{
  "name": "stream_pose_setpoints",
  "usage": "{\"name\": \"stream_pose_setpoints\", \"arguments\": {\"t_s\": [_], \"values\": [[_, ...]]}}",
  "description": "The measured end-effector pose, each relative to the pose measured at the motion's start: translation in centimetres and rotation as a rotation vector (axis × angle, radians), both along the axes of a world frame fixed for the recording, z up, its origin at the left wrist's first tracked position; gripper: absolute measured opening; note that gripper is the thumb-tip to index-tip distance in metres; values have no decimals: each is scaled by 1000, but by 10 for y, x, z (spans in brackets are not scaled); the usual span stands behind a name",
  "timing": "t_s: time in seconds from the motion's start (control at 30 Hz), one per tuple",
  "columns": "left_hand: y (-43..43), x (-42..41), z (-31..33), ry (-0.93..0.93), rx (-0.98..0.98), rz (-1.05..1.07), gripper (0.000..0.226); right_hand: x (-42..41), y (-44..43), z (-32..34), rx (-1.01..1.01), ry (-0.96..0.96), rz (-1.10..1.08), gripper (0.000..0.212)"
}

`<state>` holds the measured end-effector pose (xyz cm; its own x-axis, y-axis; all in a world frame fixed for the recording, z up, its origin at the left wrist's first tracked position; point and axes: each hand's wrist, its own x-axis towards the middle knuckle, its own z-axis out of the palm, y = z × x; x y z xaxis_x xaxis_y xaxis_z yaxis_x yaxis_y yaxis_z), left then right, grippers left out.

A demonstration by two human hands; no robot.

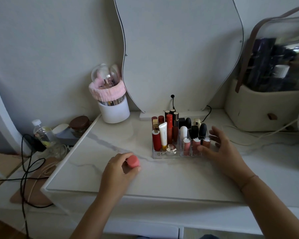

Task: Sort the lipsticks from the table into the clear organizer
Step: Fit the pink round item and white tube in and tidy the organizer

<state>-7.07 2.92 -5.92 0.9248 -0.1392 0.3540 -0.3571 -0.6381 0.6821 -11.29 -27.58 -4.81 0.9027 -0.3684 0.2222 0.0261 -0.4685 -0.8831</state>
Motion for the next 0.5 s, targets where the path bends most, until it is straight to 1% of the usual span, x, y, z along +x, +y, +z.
{"name": "stream_pose_setpoints", "arguments": {"t_s": [0.1,0.17,0.2,0.23,0.3,0.4,0.43,0.5], "values": [[-1,-4,2,1,-45,-49,36,-23,12,8,-39,-92,-120,76],[-7,-8,6,-18,-82,-89,36,-40,30,13,-93,-197,-201,64],[-12,-10,8,-28,-99,-115,37,-47,41,15,-95,-228,-205,57],[-19,-13,10,-45,-107,-146,38,-52,52,17,-79,-233,-179,51],[-36,-21,13,-93,-118,-222,39,-56,72,15,20,-175,-72,45],[-65,-32,18,-157,-138,-326,40,-52,90,9,162,-61,89,50],[-73,-34,19,-182,-131,-349,38,-48,92,7,176,-38,125,50],[-86,-35,20,-217,-99,-360,38,-43,92,4,141,-22,153,43]]}}
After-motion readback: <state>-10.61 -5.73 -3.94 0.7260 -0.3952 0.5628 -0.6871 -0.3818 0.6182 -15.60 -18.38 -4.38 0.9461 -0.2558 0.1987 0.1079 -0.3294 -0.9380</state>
